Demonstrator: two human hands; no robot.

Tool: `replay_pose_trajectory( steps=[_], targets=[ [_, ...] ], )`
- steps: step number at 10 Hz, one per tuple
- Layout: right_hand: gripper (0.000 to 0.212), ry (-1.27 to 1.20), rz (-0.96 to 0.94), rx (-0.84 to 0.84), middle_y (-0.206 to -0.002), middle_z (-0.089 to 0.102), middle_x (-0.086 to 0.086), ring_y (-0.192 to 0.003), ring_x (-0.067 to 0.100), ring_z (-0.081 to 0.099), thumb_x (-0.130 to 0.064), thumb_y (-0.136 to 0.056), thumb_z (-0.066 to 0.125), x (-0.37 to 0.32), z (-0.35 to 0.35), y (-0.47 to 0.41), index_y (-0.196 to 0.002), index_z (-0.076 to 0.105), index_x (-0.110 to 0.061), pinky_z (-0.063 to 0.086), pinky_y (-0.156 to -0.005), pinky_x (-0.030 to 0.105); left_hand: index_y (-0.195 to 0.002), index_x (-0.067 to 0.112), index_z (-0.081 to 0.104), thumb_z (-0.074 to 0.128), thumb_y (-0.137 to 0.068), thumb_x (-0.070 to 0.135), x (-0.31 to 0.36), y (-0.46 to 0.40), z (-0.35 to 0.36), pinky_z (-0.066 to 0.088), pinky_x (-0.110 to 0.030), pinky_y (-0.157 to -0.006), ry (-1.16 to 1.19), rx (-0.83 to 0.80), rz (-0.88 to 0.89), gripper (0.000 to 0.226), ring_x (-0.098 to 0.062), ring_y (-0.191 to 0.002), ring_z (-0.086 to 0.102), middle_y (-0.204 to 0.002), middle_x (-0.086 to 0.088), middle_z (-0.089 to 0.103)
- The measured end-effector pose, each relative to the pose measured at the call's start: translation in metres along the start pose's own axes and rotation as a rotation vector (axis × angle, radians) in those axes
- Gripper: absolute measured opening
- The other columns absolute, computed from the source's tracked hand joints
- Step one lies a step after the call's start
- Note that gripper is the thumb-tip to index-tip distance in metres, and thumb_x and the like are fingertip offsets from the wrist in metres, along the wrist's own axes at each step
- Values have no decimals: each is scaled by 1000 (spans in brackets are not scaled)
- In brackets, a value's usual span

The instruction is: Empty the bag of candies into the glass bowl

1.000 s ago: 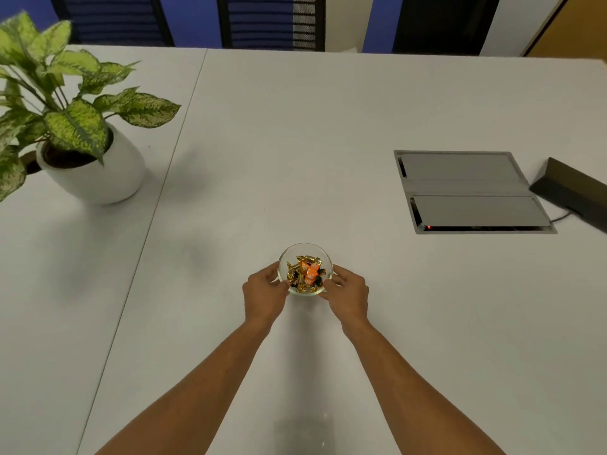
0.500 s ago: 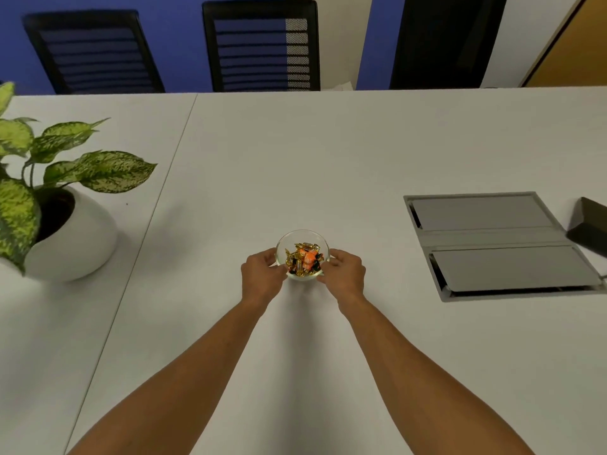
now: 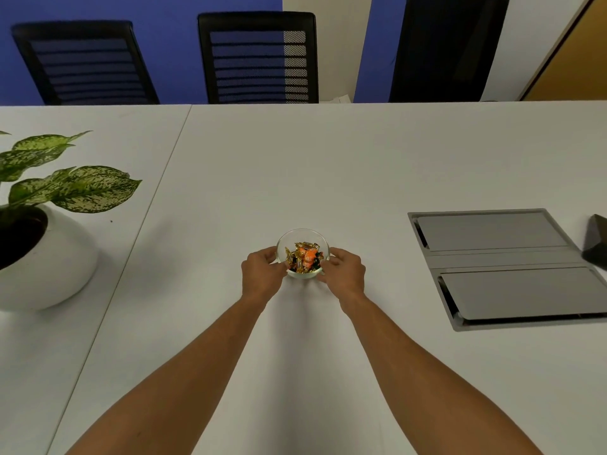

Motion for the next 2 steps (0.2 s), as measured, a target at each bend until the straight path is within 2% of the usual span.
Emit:
replay_pose_trajectory(
  steps=[1,2],
  targets=[
    [52,148,-27,-11,-131,63,10,-123,29,55,-32,-91,63,-2,-5,13,-137,51,-11,49,-100,48,-140,9,49,76,-82,20,-1,10,-4,49,-40,-102,-55,0,4,65,-28,-123,60,-142,-16,54],
    [57,349,-117,39,-139,57,6,-132,26,46,-46,-95,50,2,-16,31,-142,44,-14,40,-108,43,-141,11,44,72,-85,30,-7,24,-12,45,-39,-103,-114,53,56,65,-28,-128,54,-145,-13,50]
  ],
)
Point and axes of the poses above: each hand's wrist, its own y-axis away from the middle knuckle, its own z-axis out of the palm, x = y × z, the point moved 4 cm from there along -y, towards the middle knuckle
